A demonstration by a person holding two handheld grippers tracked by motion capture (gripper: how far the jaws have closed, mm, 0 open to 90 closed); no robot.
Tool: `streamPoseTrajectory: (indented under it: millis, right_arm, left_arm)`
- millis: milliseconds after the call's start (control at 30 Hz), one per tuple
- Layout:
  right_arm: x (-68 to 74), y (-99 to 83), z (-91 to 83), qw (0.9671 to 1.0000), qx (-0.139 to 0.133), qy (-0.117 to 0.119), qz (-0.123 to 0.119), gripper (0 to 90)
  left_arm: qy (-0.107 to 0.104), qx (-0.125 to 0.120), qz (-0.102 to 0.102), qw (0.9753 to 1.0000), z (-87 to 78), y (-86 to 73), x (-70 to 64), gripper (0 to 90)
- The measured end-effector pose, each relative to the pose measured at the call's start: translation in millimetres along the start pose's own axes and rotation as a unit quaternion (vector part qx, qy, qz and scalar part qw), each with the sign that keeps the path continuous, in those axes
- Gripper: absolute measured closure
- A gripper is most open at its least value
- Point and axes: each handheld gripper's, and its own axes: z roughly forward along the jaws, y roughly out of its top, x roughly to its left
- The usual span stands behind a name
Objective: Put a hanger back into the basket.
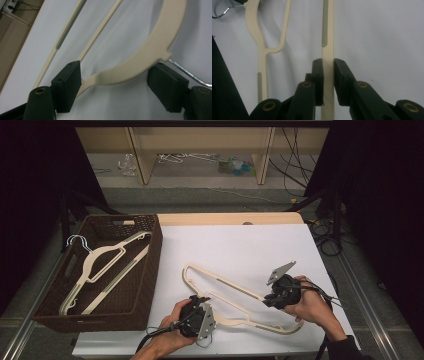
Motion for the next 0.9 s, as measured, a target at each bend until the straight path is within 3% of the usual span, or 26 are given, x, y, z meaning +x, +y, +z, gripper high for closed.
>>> streamPoseTrajectory:
  millis: [67,100,200,300,367,433,600,633,733,900]
  right_arm:
    - [-1.6,-1.7,2.7,1.0,0.001,0.007,0.002,79.7]
    - [-2.6,-2.5,3.6,1.0,0.0,0.009,0.003,79.7]
    - [-4.4,-3.9,6.0,0.9999,-0.002,0.017,-0.002,79.6]
    - [-5.1,-4.9,7.7,0.9998,0.0,0.018,-0.002,79.5]
    - [-6.2,-6.1,9.4,0.9998,0.003,0.019,-0.002,79.5]
    - [-7.3,-8.0,10.7,0.9998,0.005,0.022,0.0,79.4]
    - [-9.2,-11.6,16.4,0.9994,0.009,0.033,-0.002,79.3]
    - [-9.9,-12.2,17.1,0.9992,0.012,0.038,-0.002,79.3]
    - [-10.1,-14.2,20.9,0.9988,0.017,0.045,0.0,79.3]
    - [-10.9,-18.2,29.6,0.9978,0.023,0.062,0.002,78.5]
  left_arm:
    - [-0.016,-0.002,0.015,0.9998,-0.1,1.6,0.5,29.7]
    - [-0.006,0.0,0.007,1.0,-1.6,1.3,-0.9,31.6]
    - [-0.02,0.0,0.019,0.9996,-2.4,2.8,-0.8,33.5]
    - [-0.025,-0.007,0.049,0.9984,-6.3,5.2,-2.9,40.9]
    - [-0.033,-0.017,0.072,0.9967,-8.1,8.0,-3.0,50.8]
    - [-0.047,-0.019,0.074,0.996,-9.9,8.4,-4.6,58.0]
    - [-0.062,-0.03,0.095,0.9931,-16.6,13.5,-2.9,64.1]
    - [-0.071,-0.04,0.115,0.99,-17.5,17.2,-1.4,65.6]
    - [-0.072,-0.035,0.117,0.9899,-25.1,23.3,-0.5,69.1]
    - [-0.07,-0.054,0.125,0.9882,-34.9,30.8,4.5,74.0]
